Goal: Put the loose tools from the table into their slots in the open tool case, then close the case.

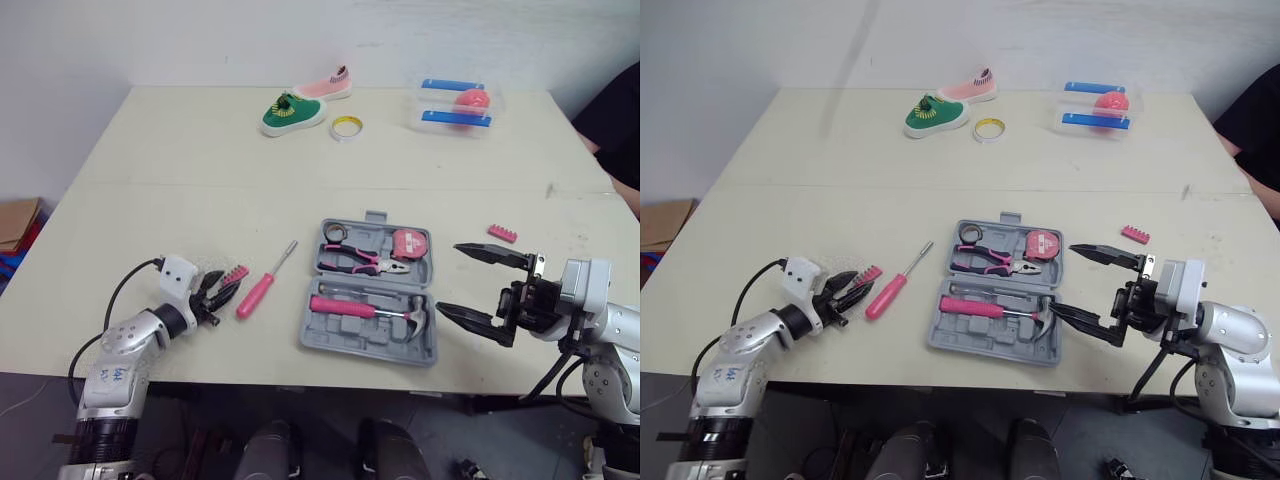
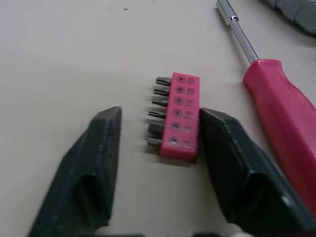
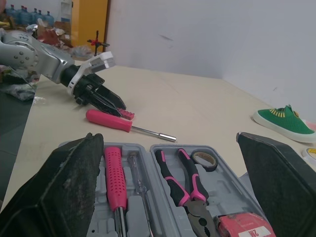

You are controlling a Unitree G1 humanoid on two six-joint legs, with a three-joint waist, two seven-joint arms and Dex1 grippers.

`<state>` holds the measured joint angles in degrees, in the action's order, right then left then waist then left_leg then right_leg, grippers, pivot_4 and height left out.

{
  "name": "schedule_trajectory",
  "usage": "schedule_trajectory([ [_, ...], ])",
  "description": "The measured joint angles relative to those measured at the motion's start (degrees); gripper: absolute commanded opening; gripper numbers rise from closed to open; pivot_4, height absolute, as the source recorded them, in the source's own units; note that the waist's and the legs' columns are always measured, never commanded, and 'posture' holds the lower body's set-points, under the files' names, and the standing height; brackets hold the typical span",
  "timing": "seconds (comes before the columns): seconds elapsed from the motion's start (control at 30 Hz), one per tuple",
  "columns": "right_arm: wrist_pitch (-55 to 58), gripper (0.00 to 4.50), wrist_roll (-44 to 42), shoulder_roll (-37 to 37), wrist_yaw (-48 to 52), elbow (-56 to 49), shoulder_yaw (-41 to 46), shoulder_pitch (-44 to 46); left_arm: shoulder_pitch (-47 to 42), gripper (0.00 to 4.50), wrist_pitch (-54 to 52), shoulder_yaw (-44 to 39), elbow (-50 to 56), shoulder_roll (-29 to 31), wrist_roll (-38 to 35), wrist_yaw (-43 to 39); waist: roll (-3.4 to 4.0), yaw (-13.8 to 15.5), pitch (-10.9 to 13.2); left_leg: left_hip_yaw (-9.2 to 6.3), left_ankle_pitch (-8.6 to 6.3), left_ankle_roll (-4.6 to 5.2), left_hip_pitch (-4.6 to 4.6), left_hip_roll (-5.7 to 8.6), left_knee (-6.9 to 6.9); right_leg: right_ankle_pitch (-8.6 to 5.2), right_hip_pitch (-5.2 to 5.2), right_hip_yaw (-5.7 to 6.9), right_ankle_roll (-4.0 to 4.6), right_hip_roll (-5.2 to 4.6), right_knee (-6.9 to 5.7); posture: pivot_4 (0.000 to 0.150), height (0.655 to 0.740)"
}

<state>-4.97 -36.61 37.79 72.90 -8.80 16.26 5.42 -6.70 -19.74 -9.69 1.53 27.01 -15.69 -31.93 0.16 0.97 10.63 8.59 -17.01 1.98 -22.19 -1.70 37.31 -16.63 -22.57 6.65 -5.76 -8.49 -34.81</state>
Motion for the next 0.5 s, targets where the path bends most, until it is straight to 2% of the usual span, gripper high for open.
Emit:
schedule_trajectory([
  [0.33, 0.11, 4.5, -0.02, 0.16, -0.1, -0.09, 0.08, -0.85, 0.46, 0.72, 6.37, -1.35, -4.65, 3.02, -1.21, -6.72, 0.03, -0.23, -0.02, 0.0, -0.11, 0.16, 0.01, -0.04, -0.06, -0.01, -0.03, -0.02, 0.02, 0.02, 0.02, 0.15, 0.74],
  [0.5, 0.09, 4.5, 0.05, 0.14, -0.55, -0.11, 0.08, -1.21, 2.15, 0.72, 7.83, -9.75, -5.53, 2.87, -12.66, -14.98, -0.23, -1.1, 0.13, -0.03, 0.12, -0.17, -0.12, -0.09, -0.1, -0.03, -0.14, 0.0, 0.05, 0.05, 0.03, 0.15, 0.74],
])
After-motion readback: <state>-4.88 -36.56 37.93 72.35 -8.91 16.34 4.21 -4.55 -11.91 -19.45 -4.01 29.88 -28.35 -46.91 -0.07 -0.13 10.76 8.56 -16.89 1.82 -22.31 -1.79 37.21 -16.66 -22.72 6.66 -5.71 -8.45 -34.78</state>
